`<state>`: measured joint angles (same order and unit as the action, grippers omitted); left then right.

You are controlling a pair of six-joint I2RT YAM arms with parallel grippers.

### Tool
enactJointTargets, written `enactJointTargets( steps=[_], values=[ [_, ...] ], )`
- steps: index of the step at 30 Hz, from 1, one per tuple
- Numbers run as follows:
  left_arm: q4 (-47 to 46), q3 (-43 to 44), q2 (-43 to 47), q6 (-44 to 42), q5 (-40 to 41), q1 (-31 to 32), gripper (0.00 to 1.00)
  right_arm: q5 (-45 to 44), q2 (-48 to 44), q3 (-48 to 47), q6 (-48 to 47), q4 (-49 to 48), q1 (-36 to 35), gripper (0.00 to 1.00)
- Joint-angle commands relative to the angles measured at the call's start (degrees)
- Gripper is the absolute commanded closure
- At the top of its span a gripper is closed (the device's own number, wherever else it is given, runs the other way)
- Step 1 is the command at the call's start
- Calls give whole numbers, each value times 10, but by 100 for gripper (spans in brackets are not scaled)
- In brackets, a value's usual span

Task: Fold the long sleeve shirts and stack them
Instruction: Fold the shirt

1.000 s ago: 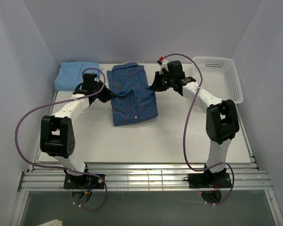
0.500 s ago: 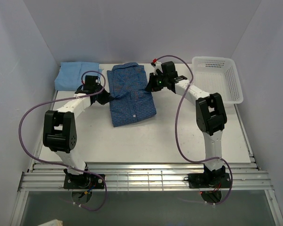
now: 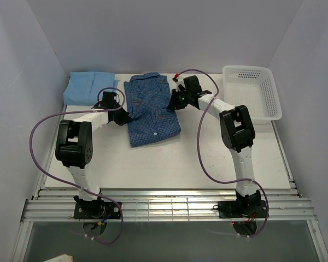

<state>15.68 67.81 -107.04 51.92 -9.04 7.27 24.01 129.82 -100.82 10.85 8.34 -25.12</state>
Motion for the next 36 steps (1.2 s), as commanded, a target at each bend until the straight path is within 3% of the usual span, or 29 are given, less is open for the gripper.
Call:
enactJointTargets(
  steps=[1, 5, 8, 11, 15, 16, 18, 19, 20, 24, 29, 32, 36],
  values=[
    [-35, 0, -3, -9, -3, -3, 100, -12, 10, -28, -10, -21, 2, 92],
    [-66, 0, 1, -21, -22, -3, 100, -16, 9, -34, -8, -15, 1, 91],
    [-81, 7, 7, -33, -34, -3, 97, -14, -3, -40, -7, -10, 2, 81],
    [-86, 10, 13, -40, -36, -3, 64, -1, -20, -45, -11, -2, 1, 65],
    [-72, 10, 38, -49, -35, -3, 33, 12, -47, -47, -16, 18, 2, 42],
    [-71, 10, 44, -49, -39, -3, 24, 19, -56, -47, -16, 22, 2, 31],
    [-60, 23, 58, -55, -49, -3, 19, 24, -84, -43, -20, 37, 3, 19],
    [-57, 26, 64, -56, -58, -3, 13, 23, -96, -38, -21, 40, 3, 2],
    [-51, 29, 69, -56, -70, -3, 3, 21, -123, -31, -22, 44, 3, 10],
    [-40, 13, 114, -53, -80, 4, 2, 20, -199, 38, -36, 57, 3, 10],
    [-34, -47, 162, -39, -106, 34, 2, 96, -282, 180, -37, 48, -13, 10],
    [-37, -92, 173, -15, -125, 52, 2, 143, -298, 240, -36, 14, -32, 10],
    [-79, -150, 171, 17, -146, 67, 2, 167, -266, 248, -59, 21, -49, 10]
  ],
)
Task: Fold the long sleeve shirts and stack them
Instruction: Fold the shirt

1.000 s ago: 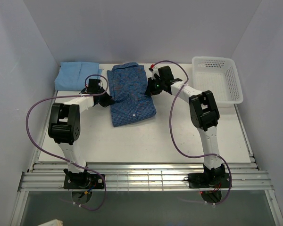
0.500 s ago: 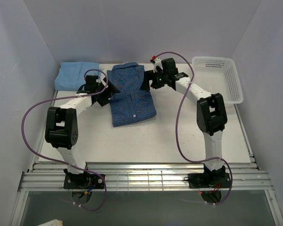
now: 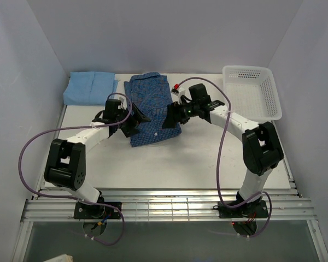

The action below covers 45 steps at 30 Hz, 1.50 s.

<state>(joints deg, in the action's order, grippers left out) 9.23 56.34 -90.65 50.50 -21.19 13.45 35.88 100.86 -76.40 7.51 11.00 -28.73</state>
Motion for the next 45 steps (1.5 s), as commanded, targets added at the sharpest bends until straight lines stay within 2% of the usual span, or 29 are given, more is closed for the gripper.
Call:
enactJointTargets(
  steps=[1, 5, 12, 19, 24, 29, 34, 39, 45],
  values=[
    [-22, -45, 3, 36, -26, 7, 2, 54, 40, 2, -32, -3, -16, 10],
    [-53, -66, -24, 46, -38, 7, 2, 37, 91, 1, -37, -12, -15, 10],
    [-30, -45, -95, 27, -19, 3, 2, -17, 168, -2, -37, -20, 5, 10],
    [21, -40, -112, 9, 3, -24, 2, -15, 174, 84, -36, -59, 13, 10],
    [72, -2, -133, -21, 32, -25, 2, 16, 132, 188, 13, -138, -3, 10],
    [101, 14, -136, -37, 46, -27, 2, 5, 88, 271, 60, -180, -55, 10],
    [140, -31, -101, -48, 70, -39, 2, -18, 51, 336, 138, -237, -118, 10],
    [163, -49, -78, -75, 114, -69, 2, -50, 34, 315, 141, -208, -201, 10],
    [149, -10, -99, -88, 117, -76, 2, -70, 64, 257, 174, -219, -283, 10]
  ],
)
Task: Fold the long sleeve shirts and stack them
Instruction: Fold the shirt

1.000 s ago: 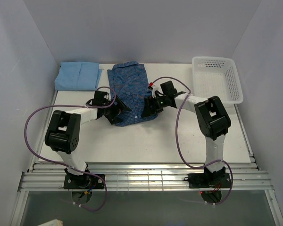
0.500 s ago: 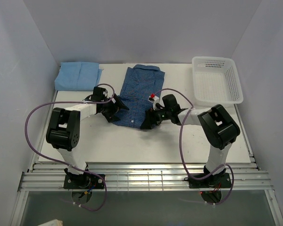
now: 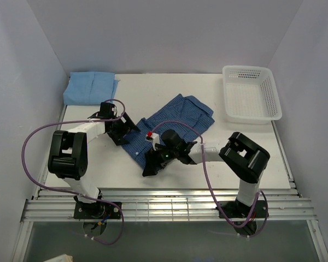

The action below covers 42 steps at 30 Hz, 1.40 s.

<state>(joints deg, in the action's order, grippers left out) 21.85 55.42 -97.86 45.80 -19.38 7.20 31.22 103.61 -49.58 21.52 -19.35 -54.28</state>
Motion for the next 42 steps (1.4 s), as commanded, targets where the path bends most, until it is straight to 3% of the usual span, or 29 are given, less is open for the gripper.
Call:
enactJointTargets(
  steps=[1, 6, 10, 13, 18, 25, 31, 37, 42],
  values=[
    [18, 1, -29, -41, 97, -13, 2, -40, 49, -21, 41, 84, -40, 10],
    [0, 13, -51, -32, 93, -13, 2, -99, 61, -59, 83, 95, -56, 10],
    [-15, 34, -58, -33, 81, -14, 2, -156, -6, -62, 78, 94, -57, 10],
    [-35, 62, -53, -40, 19, -14, 2, -153, -43, -98, 51, 120, -57, 10],
    [-27, 69, -1, -29, -18, -14, 2, -154, -104, -142, 11, 182, -23, 10],
    [23, -14, 143, 0, -21, -14, 2, -126, -199, -113, -13, 222, 75, 10],
    [52, -126, 262, 38, -8, -13, 2, -126, -209, -114, -53, 259, 158, 10],
    [23, -207, 268, 63, -19, -13, 2, -114, -198, -121, -63, 273, 200, 10],
    [-87, -254, 232, 83, -64, -13, 2, -106, -179, -138, -72, 301, 203, 10]
  ],
)
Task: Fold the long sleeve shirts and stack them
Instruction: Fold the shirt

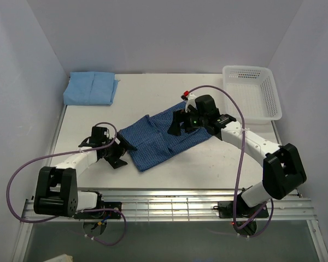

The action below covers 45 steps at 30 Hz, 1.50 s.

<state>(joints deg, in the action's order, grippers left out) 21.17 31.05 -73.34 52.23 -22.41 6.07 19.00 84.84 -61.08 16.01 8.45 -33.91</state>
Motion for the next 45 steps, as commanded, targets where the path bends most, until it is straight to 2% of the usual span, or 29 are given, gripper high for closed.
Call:
enactJointTargets(
  steps=[1, 3, 6, 7, 9, 10, 13, 15, 16, 19, 21, 22, 23, 25, 26, 30, 34, 38, 41, 45],
  values=[
    [-94, -19, -22, 21, -37, -2, 4, 16, 9, -21, -19, 23, -1, 10],
    [-120, -26, -49, 23, -40, -2, 12, 11, 7, -19, -20, 23, 1, 10],
    [-147, -34, -78, 24, -53, -2, 31, 6, 7, -15, -24, 25, 2, 10],
    [-156, -37, -82, 26, -56, -2, 40, 5, 7, -12, -26, 25, 2, 10],
    [-176, -42, -91, 26, -62, -2, 51, 1, 10, -11, -26, 26, 2, 10],
    [-183, -42, -92, 25, -64, -2, 63, -2, 11, -9, -26, 25, 2, 10],
    [-182, -35, -89, 18, -63, -1, 80, 4, 17, -11, -32, 25, 2, 10],
    [-170, -21, -83, 10, -60, -1, 97, 15, 23, -15, -40, 18, 2, 10],
    [-143, -13, -77, 7, -59, -1, 100, 16, 25, -18, -40, 18, 2, 9],
    [-77, 25, -52, -14, -53, 1, 100, 24, 38, -28, -41, 9, 1, 2],
    [-41, 52, -36, -22, -41, 1, 100, 19, 50, -41, -39, 10, 0, 16],
    [7, 63, -28, -28, -35, 1, 100, 14, 55, -47, -35, 10, -1, 23],
    [32, 76, -15, -31, -13, 1, 100, 4, 63, -51, -31, 10, 0, 43],
    [105, 113, -1, -36, 10, 1, 100, -5, 73, -62, -26, 0, -3, 62],
    [126, 125, 7, -39, 30, 1, 100, -12, 84, -67, -25, -4, -10, 75],
    [198, 186, 9, -56, 33, 1, 100, -21, 119, -94, -25, -13, -35, 92],
    [263, 265, -4, -73, 53, 1, 100, -26, 187, -150, -22, -21, -69, 92],
    [287, 319, -19, -87, 62, 1, 100, -43, 250, -211, -19, -19, -94, 92],
    [307, 357, -36, -93, 66, 1, 100, -90, 300, -256, -21, -15, -111, 92],
    [317, 392, -57, -102, 55, 1, 100, -92, 356, -310, -19, -11, -128, 92]
  ],
)
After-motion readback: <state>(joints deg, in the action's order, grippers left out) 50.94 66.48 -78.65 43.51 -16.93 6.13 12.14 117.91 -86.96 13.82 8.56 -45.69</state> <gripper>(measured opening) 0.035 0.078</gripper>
